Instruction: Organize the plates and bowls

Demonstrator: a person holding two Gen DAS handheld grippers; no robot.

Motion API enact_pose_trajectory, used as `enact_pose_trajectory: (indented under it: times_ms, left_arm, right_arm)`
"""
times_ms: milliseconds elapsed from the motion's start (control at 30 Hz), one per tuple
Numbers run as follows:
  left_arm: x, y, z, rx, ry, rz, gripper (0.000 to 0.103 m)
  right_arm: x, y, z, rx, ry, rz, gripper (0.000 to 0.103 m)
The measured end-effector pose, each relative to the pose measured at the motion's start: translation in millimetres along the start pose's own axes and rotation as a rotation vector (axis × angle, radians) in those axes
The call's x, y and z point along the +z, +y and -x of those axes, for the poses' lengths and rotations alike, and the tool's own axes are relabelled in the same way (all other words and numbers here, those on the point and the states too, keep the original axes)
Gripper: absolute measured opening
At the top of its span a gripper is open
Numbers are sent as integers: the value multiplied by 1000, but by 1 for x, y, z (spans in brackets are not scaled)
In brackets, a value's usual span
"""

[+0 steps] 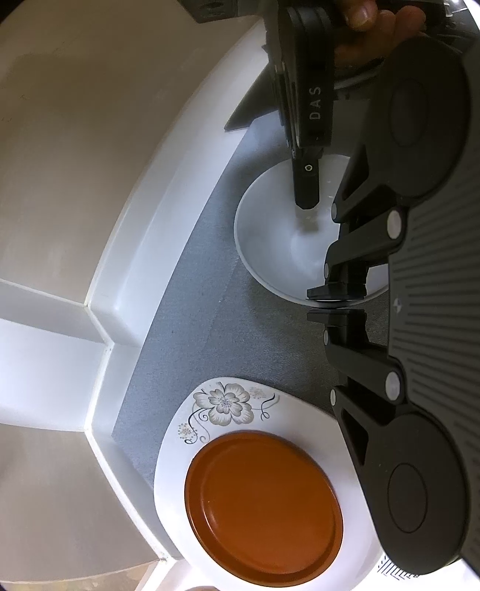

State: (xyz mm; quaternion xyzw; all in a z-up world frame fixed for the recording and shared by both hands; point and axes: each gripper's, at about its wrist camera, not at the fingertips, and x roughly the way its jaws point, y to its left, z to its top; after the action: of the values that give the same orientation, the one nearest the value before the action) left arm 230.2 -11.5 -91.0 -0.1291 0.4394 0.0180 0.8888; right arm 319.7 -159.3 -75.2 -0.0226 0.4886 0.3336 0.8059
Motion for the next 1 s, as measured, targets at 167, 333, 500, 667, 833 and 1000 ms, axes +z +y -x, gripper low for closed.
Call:
enact_pose_trajectory:
  times_ms: [167, 333, 500, 667, 833, 1000]
  left_arm:
    - [1, 3, -2, -4, 0, 18, 4]
    - [3, 4, -6, -1, -3, 31, 5]
    - [4, 11, -10, -19, 8, 73, 5]
    - [4, 10, -12, -25, 9, 64, 5]
    - [4, 7, -16, -26, 15, 44, 6]
    - [4, 3, -17, -23, 15, 19, 5]
  right_arm:
    - [3, 0, -2, 1, 6, -2, 7]
    - [4, -2, -4, -2, 2, -17, 7]
    - [7, -3, -6, -10, -4, -27, 7]
    - [7, -4, -8, -6, 4, -43, 8]
    - [8, -6, -9, 3, 22, -47, 10]
    - [5, -2, -11, -12, 33, -16, 11]
